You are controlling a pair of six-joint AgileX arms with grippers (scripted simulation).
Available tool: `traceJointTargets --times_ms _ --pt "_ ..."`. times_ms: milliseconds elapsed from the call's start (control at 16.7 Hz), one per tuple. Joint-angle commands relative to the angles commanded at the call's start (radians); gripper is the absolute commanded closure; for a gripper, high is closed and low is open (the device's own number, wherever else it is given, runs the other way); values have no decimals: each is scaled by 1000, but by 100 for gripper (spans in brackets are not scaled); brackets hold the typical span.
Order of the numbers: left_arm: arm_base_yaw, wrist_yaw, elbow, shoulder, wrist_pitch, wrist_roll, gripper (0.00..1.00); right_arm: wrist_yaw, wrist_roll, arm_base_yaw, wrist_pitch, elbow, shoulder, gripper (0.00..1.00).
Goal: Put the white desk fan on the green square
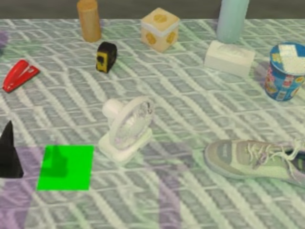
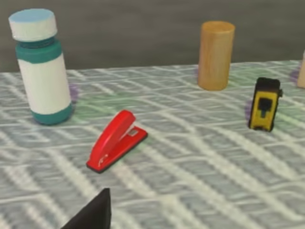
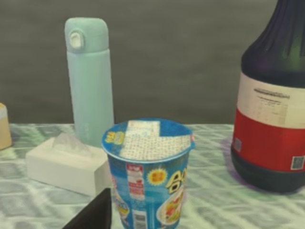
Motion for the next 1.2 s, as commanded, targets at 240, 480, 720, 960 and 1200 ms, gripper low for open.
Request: traceJointTargets --times_ms 240,480,720,960,1200 --pt "-97 -2 324 336 -256 20 0 0 0 0 0 0 0 0" --pt "-214 -1 732 751 -541 37 0 0 0 0 0 0 0 0" --pt "-332 2 1156 1171 -821 54 0 0 0 0 0 0 0 0" --pt "-434 5 1518 1532 -1067 70 0 0 0 0 0 0 0 0" --pt "-506 5 1755 1786 -1246 85 0 0 0 0 0 0 0 0"
